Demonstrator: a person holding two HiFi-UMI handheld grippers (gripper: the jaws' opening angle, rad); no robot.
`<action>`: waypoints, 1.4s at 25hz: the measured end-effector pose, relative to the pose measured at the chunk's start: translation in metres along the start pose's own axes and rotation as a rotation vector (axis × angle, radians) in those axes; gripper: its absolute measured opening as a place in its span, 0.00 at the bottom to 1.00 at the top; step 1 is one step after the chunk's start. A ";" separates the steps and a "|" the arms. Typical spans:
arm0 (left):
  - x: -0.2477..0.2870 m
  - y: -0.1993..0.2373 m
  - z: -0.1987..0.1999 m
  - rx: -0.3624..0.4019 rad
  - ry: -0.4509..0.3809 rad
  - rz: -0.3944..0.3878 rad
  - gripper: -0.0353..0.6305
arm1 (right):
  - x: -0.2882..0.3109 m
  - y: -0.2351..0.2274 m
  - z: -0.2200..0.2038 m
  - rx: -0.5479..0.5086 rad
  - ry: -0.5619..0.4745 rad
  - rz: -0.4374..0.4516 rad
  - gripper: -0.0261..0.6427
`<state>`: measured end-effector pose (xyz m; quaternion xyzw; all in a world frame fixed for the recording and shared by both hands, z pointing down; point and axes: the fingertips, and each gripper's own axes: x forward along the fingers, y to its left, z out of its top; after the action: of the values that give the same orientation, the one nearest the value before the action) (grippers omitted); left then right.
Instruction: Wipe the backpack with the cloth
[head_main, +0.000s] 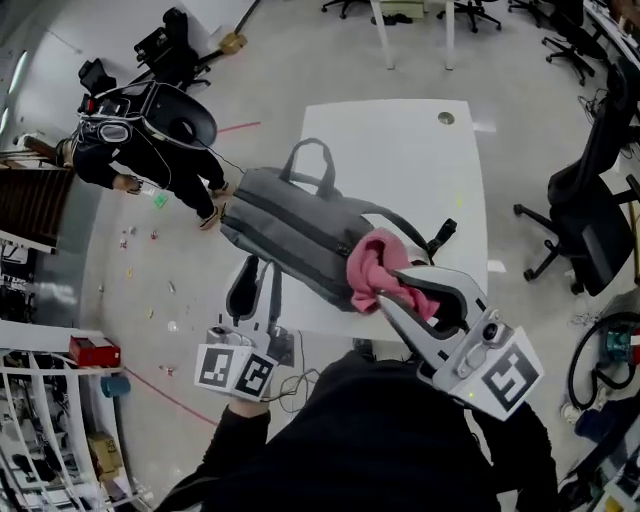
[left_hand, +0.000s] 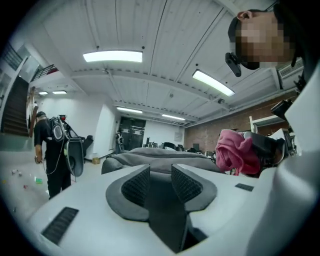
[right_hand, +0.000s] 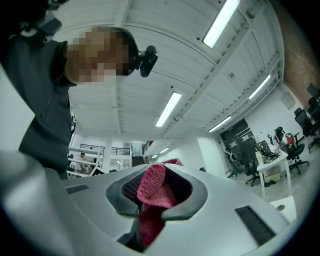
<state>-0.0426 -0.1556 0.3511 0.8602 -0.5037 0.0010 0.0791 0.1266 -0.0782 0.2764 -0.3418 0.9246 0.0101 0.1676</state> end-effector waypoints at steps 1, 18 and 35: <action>-0.004 -0.003 0.000 -0.017 0.004 0.030 0.27 | 0.005 0.001 -0.004 -0.015 0.017 0.008 0.14; -0.073 -0.026 -0.083 -0.131 0.187 0.110 0.27 | -0.112 -0.025 -0.342 0.301 0.617 -0.237 0.14; -0.146 0.038 -0.130 -0.272 0.184 -0.089 0.27 | -0.047 -0.007 -0.169 0.381 0.266 -0.467 0.14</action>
<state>-0.1374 -0.0290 0.4724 0.8594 -0.4511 0.0084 0.2406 0.1131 -0.0762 0.4515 -0.5056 0.8203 -0.2463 0.1041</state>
